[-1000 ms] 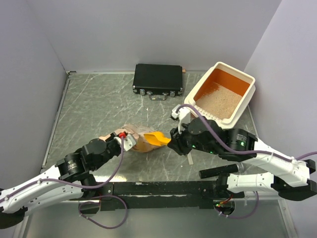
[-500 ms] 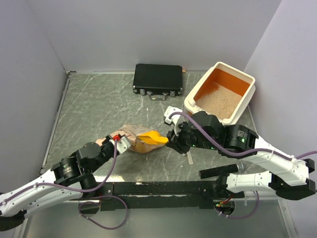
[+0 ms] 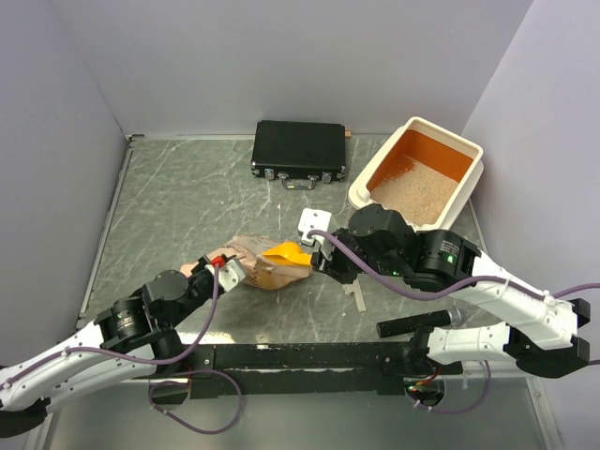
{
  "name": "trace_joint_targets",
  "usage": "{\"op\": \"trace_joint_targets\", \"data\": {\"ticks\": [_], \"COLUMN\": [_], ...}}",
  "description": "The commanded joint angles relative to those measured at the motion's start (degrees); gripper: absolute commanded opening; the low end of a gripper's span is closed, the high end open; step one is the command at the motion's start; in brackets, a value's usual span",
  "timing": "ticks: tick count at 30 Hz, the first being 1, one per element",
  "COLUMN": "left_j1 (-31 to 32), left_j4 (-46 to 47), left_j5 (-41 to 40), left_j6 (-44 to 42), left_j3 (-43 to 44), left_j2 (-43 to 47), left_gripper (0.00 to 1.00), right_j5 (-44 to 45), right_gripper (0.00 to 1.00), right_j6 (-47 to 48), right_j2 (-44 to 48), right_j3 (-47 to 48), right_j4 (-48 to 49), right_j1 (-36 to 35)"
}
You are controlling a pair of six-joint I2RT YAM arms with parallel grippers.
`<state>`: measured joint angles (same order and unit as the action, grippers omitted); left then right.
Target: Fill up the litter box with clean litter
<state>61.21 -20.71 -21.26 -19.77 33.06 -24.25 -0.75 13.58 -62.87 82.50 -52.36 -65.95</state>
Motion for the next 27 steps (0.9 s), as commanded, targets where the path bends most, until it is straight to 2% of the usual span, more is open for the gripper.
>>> {"op": "trace_joint_targets", "data": {"ticks": [1,7,17,21,27], "left_j1": [0.0,0.1,0.1,0.1,0.1], "left_j4": [3.5,3.9,3.9,4.2,5.6], "left_j5": [-1.7,-2.1,-2.1,-2.1,-1.8], "left_j6": [0.4,0.2,0.3,0.3,-0.4], "left_j3": [1.2,1.1,1.2,1.6,2.6], "left_j2": [2.0,1.9,0.5,0.5,0.3], "left_gripper": [0.01,0.01,0.01,0.01,0.01], "right_j5": [-3.1,-5.8,-10.0,-9.5,-2.9], "right_gripper": [0.0,0.0,0.0,0.0,0.0], "right_j6": [5.1,6.4,5.4,5.3,2.2], "right_j2": [-0.5,-0.9,3.3,2.7,-2.2], "right_j3": [1.3,0.6,-3.0,-2.8,-0.3], "right_j4": [1.4,-0.1,-0.2,-1.3,-0.3], "right_j1": [1.4,1.3,1.4,1.3,0.9]}}
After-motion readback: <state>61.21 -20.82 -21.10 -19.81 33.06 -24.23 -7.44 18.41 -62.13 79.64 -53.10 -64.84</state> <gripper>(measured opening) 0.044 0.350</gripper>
